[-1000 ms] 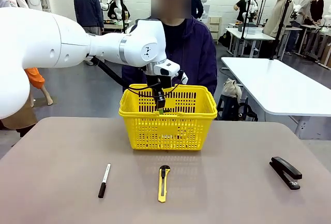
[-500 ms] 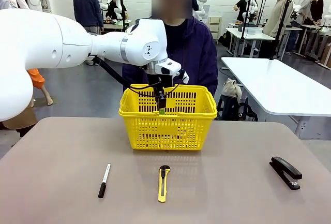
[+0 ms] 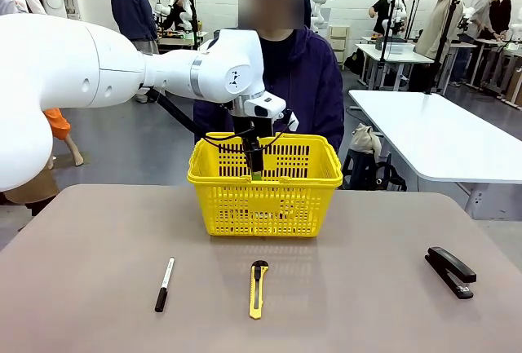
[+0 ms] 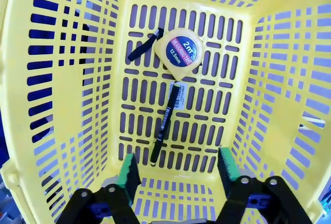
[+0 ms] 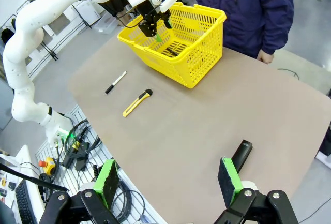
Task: Place the items the person wants into the basket.
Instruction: Pick up the item the person points to and place it in the Market Basket.
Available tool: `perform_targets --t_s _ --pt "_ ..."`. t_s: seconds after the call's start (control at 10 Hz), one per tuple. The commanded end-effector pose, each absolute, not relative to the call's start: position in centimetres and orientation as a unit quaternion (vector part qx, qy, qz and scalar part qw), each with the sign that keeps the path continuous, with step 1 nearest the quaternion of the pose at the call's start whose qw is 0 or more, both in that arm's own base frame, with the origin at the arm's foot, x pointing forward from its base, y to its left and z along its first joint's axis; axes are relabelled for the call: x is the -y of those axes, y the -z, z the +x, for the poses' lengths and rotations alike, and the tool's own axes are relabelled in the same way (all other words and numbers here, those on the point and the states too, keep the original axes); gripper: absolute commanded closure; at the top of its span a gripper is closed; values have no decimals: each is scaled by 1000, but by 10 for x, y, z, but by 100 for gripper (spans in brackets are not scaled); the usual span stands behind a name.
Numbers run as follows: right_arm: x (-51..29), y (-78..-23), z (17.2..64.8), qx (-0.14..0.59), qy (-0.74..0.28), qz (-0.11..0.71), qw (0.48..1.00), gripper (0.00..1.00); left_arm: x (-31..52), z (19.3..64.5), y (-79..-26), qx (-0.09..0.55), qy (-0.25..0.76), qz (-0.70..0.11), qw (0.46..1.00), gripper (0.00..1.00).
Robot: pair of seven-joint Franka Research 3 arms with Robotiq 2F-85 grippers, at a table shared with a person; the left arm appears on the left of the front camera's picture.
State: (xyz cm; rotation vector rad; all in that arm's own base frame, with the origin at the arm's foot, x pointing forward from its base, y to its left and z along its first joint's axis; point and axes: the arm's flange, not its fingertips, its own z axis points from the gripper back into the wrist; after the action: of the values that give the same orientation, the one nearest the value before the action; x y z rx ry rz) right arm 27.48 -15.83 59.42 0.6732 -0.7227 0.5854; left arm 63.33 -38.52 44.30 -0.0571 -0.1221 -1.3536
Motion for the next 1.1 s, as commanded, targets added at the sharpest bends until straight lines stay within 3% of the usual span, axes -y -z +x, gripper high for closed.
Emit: perform_targets --t_s 0.0,0.3,0.5,0.7,1.0 --pt "158 -594 276 344 -277 325 837 0 390 641 -449 49 637 -18 769 0" --pt "158 -594 276 344 -277 325 837 0 388 640 -454 56 632 -19 772 0" --pt "158 -594 276 344 -277 325 837 0 368 621 -494 81 609 2 789 0" --pt "158 -594 276 344 -277 325 837 0 325 567 -538 98 581 4 808 0" --pt "158 -594 276 344 -277 325 837 0 248 476 -571 186 547 24 816 0"
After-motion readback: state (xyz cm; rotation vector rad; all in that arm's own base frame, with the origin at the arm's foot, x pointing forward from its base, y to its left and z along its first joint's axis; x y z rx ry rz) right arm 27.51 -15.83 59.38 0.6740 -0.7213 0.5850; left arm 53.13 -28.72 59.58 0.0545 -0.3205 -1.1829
